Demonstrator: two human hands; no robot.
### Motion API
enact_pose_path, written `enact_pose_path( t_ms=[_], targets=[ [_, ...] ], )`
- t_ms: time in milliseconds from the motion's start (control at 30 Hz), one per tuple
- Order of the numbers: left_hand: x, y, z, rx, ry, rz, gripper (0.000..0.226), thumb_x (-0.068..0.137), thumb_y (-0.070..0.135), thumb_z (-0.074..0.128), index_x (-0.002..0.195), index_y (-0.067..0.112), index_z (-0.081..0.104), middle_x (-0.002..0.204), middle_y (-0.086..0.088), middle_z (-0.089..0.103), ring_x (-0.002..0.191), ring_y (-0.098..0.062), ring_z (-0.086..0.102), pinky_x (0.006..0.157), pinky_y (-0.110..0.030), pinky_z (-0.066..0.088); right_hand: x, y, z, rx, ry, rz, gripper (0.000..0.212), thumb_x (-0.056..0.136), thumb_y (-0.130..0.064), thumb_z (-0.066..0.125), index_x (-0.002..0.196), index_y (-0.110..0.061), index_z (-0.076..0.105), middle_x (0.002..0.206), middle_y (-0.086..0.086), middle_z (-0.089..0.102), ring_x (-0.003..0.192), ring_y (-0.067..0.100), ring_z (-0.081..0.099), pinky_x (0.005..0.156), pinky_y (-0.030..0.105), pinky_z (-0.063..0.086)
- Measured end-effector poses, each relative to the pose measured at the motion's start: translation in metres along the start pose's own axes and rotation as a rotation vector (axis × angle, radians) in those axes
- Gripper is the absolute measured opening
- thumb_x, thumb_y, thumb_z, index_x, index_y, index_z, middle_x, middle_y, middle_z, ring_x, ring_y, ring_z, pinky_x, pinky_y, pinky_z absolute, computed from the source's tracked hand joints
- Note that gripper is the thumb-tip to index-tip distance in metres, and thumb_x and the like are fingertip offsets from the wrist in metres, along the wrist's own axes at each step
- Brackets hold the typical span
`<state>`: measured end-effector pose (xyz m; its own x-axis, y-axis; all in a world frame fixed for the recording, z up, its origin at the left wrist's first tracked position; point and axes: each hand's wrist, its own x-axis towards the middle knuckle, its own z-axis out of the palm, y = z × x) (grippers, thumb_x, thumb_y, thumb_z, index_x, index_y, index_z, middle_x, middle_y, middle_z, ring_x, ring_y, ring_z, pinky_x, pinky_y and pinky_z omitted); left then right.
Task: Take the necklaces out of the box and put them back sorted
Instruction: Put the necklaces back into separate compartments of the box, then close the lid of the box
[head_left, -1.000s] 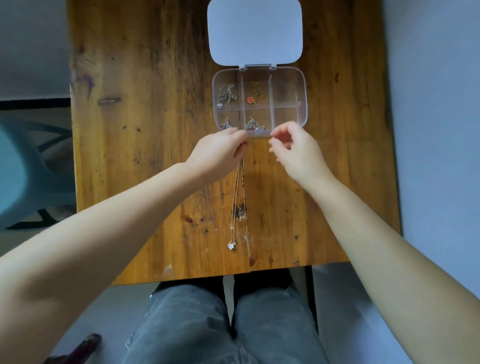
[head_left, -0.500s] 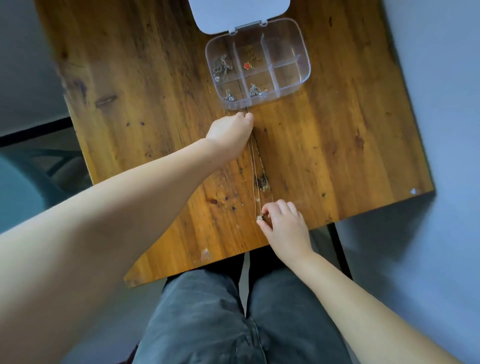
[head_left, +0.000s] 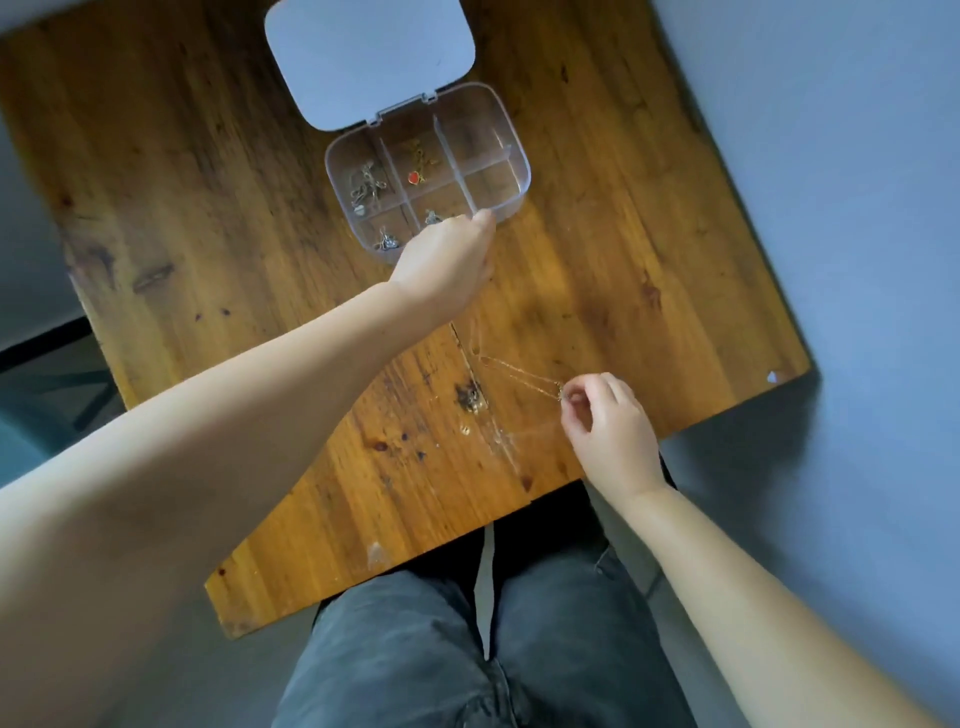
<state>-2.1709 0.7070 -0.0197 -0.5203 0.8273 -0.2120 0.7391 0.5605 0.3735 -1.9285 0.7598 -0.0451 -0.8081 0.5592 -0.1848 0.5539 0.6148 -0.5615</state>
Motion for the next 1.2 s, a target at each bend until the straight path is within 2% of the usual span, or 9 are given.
enact_pose_path(
  t_ms=[167,367,467,700,833,967,1067,1133,1200],
  targets=[
    [0.075,0.059,-0.009,-0.113,0.150,0.103,0.004,0.091,0.008,0.048,0.088,0.010,0.047,0.077,-0.006,0.054,0.062,-0.020,0.051,0.050,-0.026,0.036,0.042,0.060,-0.054,0.117,0.176,0.244,0.008,0.087,-0.008,0.058,0.095,-0.009,0.058,0.097,0.003,0.059,0.088,0.017,0.056,0.071,0.021,0.040],
    [0.147,0.094,0.023,-0.140,0.082,-0.002,0.010,0.092,0.007,0.049,0.102,0.007,0.053,0.080,-0.003,0.052,0.067,-0.015,0.050,0.047,-0.018,0.032,0.075,0.110,-0.071,0.007,0.165,0.365,0.003,0.087,-0.013,0.056,0.090,-0.013,0.057,0.090,-0.001,0.057,0.083,0.014,0.051,0.060,0.021,0.036],
    [0.161,0.097,0.041,-0.088,0.003,-0.083,0.014,0.092,0.004,0.045,0.103,0.008,0.052,0.083,-0.006,0.054,0.071,-0.022,0.054,0.055,-0.029,0.044,0.080,0.119,-0.070,-0.044,0.134,0.366,0.002,0.087,-0.015,0.057,0.087,-0.017,0.056,0.085,-0.003,0.056,0.081,0.014,0.053,0.058,0.020,0.036],
    [0.159,0.091,0.033,-0.082,-0.028,-0.072,0.027,0.093,0.018,0.051,0.118,0.012,0.044,0.080,-0.004,0.057,0.067,-0.020,0.057,0.052,-0.030,0.046,0.092,0.115,-0.085,0.083,0.054,0.350,0.018,0.087,-0.019,0.060,0.104,-0.018,0.053,0.082,-0.008,0.055,0.073,0.005,0.054,0.058,0.019,0.042],
    [0.126,0.070,0.004,-0.176,0.188,-0.096,0.015,0.093,0.022,0.050,0.107,0.016,0.047,0.083,-0.001,0.062,0.067,-0.015,0.057,0.053,-0.024,0.047,0.147,0.085,-0.101,0.239,0.016,0.249,0.017,0.092,-0.019,0.054,0.108,-0.023,0.053,0.097,-0.004,0.060,0.086,0.013,0.061,0.071,0.027,0.054],
    [0.070,-0.001,-0.031,-0.381,0.496,-0.415,0.005,0.090,0.019,0.050,0.091,0.017,0.054,0.078,0.006,0.059,0.063,-0.012,0.052,0.054,-0.020,0.037,0.234,0.024,-0.088,0.294,-0.104,0.076,0.013,0.095,-0.021,0.050,0.103,-0.027,0.058,0.104,-0.005,0.062,0.089,0.004,0.057,0.069,0.010,0.042],
    [0.034,-0.064,-0.046,-0.462,0.680,-0.743,0.013,0.091,0.020,0.050,0.098,0.012,0.057,0.091,0.000,0.061,0.077,-0.013,0.053,0.064,-0.017,0.038,0.290,-0.029,-0.063,0.405,-0.174,0.009,0.024,0.096,-0.018,0.045,0.116,-0.022,0.058,0.116,0.001,0.064,0.104,0.016,0.061,0.079,0.022,0.051],
    [0.029,-0.094,-0.052,-0.521,0.678,-0.936,0.031,0.092,0.027,0.049,0.116,0.008,0.053,0.116,-0.007,0.059,0.096,-0.016,0.055,0.080,-0.018,0.043,0.319,-0.061,-0.047,0.437,-0.217,0.036,0.034,0.098,-0.020,0.042,0.131,-0.019,0.049,0.129,0.003,0.058,0.112,0.018,0.057,0.092,0.034,0.051],
    [0.037,-0.110,-0.058,-0.681,0.531,-1.033,0.048,0.093,0.037,0.048,0.133,0.010,0.044,0.134,-0.010,0.052,0.115,-0.022,0.052,0.095,-0.033,0.045,0.340,-0.086,-0.036,0.465,-0.248,0.104,0.042,0.098,-0.024,0.040,0.140,-0.020,0.038,0.133,0.001,0.053,0.101,0.013,0.059,0.087,0.032,0.052]
  ],
)
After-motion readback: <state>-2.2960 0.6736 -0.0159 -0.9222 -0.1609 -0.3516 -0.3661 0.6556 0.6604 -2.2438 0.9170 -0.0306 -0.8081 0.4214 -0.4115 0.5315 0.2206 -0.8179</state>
